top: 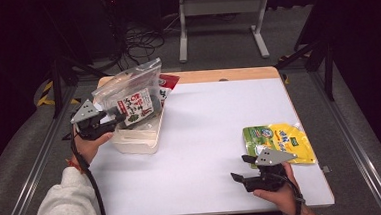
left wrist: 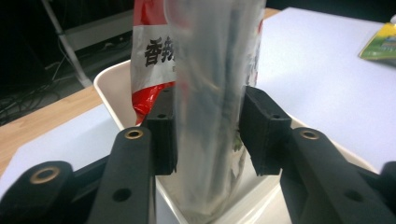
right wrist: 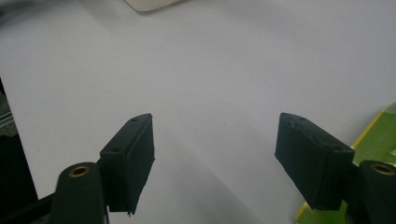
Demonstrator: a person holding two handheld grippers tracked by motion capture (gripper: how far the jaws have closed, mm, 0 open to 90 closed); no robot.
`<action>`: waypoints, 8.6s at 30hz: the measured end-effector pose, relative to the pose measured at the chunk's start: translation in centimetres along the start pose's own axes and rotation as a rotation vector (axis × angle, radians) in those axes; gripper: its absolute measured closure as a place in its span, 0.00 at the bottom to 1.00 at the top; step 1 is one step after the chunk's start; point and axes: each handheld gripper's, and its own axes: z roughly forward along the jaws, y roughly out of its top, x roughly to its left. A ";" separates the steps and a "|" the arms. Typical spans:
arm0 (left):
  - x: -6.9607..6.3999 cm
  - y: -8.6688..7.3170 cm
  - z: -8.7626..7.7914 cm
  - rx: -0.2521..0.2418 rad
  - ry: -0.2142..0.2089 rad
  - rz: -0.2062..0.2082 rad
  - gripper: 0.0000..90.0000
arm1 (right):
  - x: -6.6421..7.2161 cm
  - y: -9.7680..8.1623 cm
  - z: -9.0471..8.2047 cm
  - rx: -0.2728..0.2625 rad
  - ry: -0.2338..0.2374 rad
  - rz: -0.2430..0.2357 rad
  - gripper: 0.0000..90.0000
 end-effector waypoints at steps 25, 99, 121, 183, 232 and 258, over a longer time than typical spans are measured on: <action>-4.9 -2.9 -5.3 0.009 0.077 0.001 0.34 | -4.2 -0.8 -4.9 -0.057 -0.187 0.047 0.34; -17.0 -5.6 1.4 0.279 -0.336 0.216 0.22 | -11.4 -7.8 -9.3 0.029 -0.441 0.336 0.21; -17.3 -5.5 1.6 0.291 -0.349 0.233 0.22 | -12.6 -7.5 -9.5 -0.034 -0.340 0.402 0.29; -18.0 -5.4 2.5 0.318 -0.380 0.250 0.21 | -12.6 -6.2 -6.5 0.080 -0.335 0.479 0.38; -18.3 -4.8 3.6 0.314 -0.422 0.219 0.25 | -11.9 -2.3 -2.1 -0.148 0.072 0.535 0.99; -17.9 1.5 5.4 0.132 -0.349 0.129 0.17 | -4.4 8.8 -4.1 -0.190 0.239 0.037 1.00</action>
